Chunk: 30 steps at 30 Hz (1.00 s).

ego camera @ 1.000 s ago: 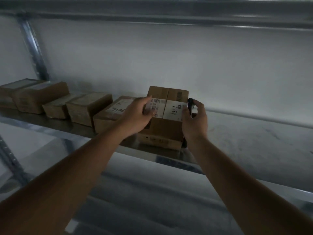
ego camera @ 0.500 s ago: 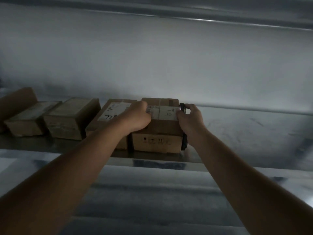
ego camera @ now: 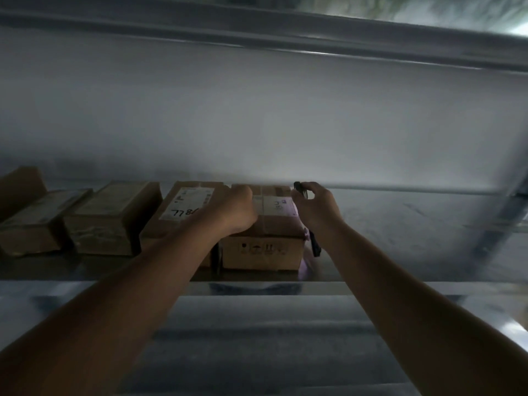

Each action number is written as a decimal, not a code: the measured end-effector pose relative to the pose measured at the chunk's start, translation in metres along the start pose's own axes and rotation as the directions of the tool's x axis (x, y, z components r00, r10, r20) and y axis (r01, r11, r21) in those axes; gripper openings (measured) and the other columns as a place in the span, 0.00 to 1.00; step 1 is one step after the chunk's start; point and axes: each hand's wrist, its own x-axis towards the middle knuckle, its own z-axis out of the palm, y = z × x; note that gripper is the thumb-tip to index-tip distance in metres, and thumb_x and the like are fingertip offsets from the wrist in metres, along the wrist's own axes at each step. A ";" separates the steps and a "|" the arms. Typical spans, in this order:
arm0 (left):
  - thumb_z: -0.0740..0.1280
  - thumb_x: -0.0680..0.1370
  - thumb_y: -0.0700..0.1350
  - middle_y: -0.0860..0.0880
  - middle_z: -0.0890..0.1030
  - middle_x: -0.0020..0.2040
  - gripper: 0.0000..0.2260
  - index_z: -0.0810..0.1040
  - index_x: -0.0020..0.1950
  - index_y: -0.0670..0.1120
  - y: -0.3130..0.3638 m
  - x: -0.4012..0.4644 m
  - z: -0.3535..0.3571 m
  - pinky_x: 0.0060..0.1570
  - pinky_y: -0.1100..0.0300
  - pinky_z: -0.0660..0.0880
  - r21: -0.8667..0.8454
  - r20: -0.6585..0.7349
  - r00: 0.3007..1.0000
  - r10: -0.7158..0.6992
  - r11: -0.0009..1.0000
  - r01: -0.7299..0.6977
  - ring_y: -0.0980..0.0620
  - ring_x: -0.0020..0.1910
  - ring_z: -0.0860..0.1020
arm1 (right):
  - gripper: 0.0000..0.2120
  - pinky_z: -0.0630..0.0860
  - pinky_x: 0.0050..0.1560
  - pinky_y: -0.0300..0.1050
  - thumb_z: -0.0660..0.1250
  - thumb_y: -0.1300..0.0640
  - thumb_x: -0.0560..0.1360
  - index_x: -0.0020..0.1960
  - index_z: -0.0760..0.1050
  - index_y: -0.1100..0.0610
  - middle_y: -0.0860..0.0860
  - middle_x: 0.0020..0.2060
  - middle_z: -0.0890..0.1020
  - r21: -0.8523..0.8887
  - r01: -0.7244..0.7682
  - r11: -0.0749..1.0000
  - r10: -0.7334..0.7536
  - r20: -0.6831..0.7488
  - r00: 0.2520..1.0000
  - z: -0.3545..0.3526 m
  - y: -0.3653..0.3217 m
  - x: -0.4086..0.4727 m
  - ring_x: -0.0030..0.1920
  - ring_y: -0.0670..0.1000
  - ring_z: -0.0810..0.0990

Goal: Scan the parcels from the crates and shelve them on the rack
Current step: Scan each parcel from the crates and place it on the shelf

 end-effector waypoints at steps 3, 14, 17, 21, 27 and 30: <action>0.64 0.83 0.42 0.40 0.73 0.60 0.07 0.75 0.58 0.40 0.004 -0.002 -0.004 0.51 0.48 0.79 0.038 -0.077 0.994 0.073 0.997 -0.070 0.40 0.55 0.78 | 0.17 0.73 0.39 0.45 0.62 0.49 0.87 0.73 0.76 0.49 0.49 0.45 0.80 -0.053 0.030 0.998 -0.030 0.004 1.000 -0.009 -0.005 -0.001 0.43 0.53 0.78; 0.62 0.86 0.54 0.43 0.76 0.71 0.22 0.74 0.74 0.42 0.040 -0.012 0.012 0.62 0.47 0.76 0.146 -0.106 0.847 0.521 0.851 -0.505 0.43 0.65 0.77 | 0.17 0.70 0.45 0.46 0.60 0.48 0.86 0.74 0.74 0.42 0.54 0.61 0.84 -0.456 0.087 0.886 -0.164 -0.132 0.978 -0.065 0.000 -0.057 0.50 0.58 0.79; 0.60 0.86 0.59 0.46 0.72 0.77 0.26 0.69 0.80 0.46 0.065 -0.021 0.024 0.69 0.46 0.73 0.171 -0.027 0.812 0.583 0.803 -0.571 0.44 0.72 0.74 | 0.18 0.74 0.49 0.50 0.58 0.47 0.85 0.74 0.73 0.40 0.55 0.62 0.84 -0.553 0.017 0.833 -0.146 -0.191 0.971 -0.092 0.011 -0.079 0.53 0.61 0.81; 0.57 0.85 0.62 0.47 0.70 0.79 0.28 0.68 0.80 0.48 0.112 -0.046 0.047 0.71 0.43 0.72 0.195 0.073 0.766 0.638 0.744 -0.638 0.44 0.74 0.72 | 0.18 0.77 0.56 0.54 0.58 0.46 0.86 0.76 0.71 0.39 0.56 0.63 0.82 -0.613 -0.070 0.787 -0.121 -0.265 0.957 -0.143 0.033 -0.114 0.59 0.63 0.81; 0.56 0.86 0.61 0.45 0.71 0.78 0.26 0.70 0.78 0.46 0.192 -0.096 0.094 0.76 0.41 0.66 0.191 0.169 0.679 0.714 0.652 -0.733 0.41 0.74 0.73 | 0.18 0.80 0.60 0.58 0.59 0.46 0.87 0.76 0.72 0.40 0.57 0.64 0.82 -0.662 -0.184 0.727 -0.105 -0.371 0.923 -0.231 0.071 -0.175 0.60 0.64 0.81; 0.57 0.86 0.61 0.45 0.71 0.77 0.26 0.70 0.78 0.46 0.235 -0.125 0.123 0.71 0.43 0.71 0.147 0.214 0.628 0.748 0.611 -0.778 0.40 0.72 0.73 | 0.18 0.77 0.56 0.54 0.60 0.45 0.86 0.75 0.72 0.39 0.58 0.65 0.81 -0.671 -0.252 0.697 -0.082 -0.424 0.902 -0.280 0.097 -0.211 0.61 0.64 0.81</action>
